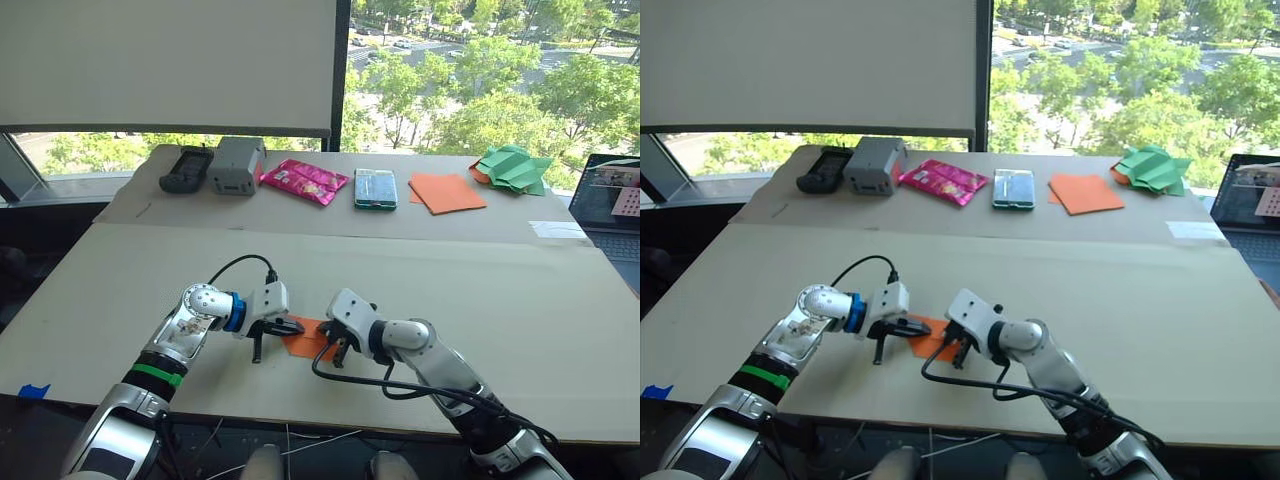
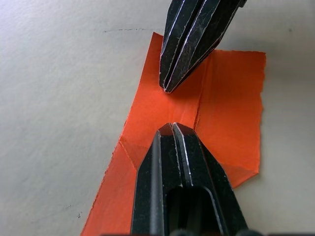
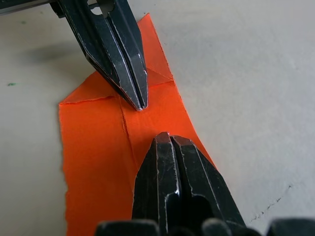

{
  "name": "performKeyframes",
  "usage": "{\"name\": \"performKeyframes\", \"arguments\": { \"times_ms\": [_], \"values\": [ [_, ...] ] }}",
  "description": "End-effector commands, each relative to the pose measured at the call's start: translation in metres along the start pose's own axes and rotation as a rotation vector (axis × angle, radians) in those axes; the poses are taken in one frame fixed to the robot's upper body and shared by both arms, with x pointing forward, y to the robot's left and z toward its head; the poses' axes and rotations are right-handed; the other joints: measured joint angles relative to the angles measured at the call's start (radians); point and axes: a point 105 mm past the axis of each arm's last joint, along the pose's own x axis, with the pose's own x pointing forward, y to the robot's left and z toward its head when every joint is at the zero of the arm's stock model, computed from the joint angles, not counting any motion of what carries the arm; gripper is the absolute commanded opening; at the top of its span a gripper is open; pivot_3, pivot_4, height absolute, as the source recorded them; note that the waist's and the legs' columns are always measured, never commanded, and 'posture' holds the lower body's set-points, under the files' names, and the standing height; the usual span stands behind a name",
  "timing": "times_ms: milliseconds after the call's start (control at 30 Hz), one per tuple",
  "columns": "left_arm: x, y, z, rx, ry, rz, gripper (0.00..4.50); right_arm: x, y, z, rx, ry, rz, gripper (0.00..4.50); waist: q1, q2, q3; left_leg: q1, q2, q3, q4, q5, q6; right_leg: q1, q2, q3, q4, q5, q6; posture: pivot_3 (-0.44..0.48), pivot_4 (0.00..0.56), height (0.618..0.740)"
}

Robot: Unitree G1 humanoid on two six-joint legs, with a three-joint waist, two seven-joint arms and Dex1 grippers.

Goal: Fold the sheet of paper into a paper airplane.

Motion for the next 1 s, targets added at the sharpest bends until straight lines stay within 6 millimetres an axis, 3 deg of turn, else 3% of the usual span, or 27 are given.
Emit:
{"name": "performKeyframes", "arguments": {
  "times_ms": [33,800,900,1000],
  "values": [
    [-0.006,-0.015,-0.044,-0.093,0.153,-0.028,0.00,0.003,0.011,-0.028,0.046,0.115,0.038,0.02,-0.006,0.000,-0.001,0.000,0.000,0.000,0.000,0.000,0.000,0.000,0.000,0.000,0.000,0.000,0.000,0.000,0.150,0.702],
    [-0.058,-0.041,-0.080,-0.236,0.216,0.090,0.00,0.006,0.009,-0.029,0.034,0.128,0.053,0.02,-0.036,0.004,-0.002,0.006,0.001,0.000,-0.003,-0.002,-0.002,-0.001,-0.001,0.000,0.001,-0.001,-0.001,0.000,0.150,0.702],
    [-0.062,-0.038,-0.080,-0.240,0.214,0.112,0.00,0.006,0.008,-0.021,0.015,0.093,0.052,0.02,-0.041,0.004,-0.001,0.006,0.001,0.000,-0.003,-0.002,-0.002,-0.001,-0.001,0.000,0.001,-0.001,-0.001,0.000,0.150,0.702],
    [-0.068,-0.033,-0.075,-0.238,0.201,0.146,0.00,0.002,0.003,-0.001,-0.008,0.006,0.036,0.02,-0.045,0.004,-0.001,0.005,0.001,0.000,-0.003,-0.002,-0.002,-0.002,-0.001,0.000,0.001,-0.001,-0.001,0.000,0.150,0.702]
  ]
}}
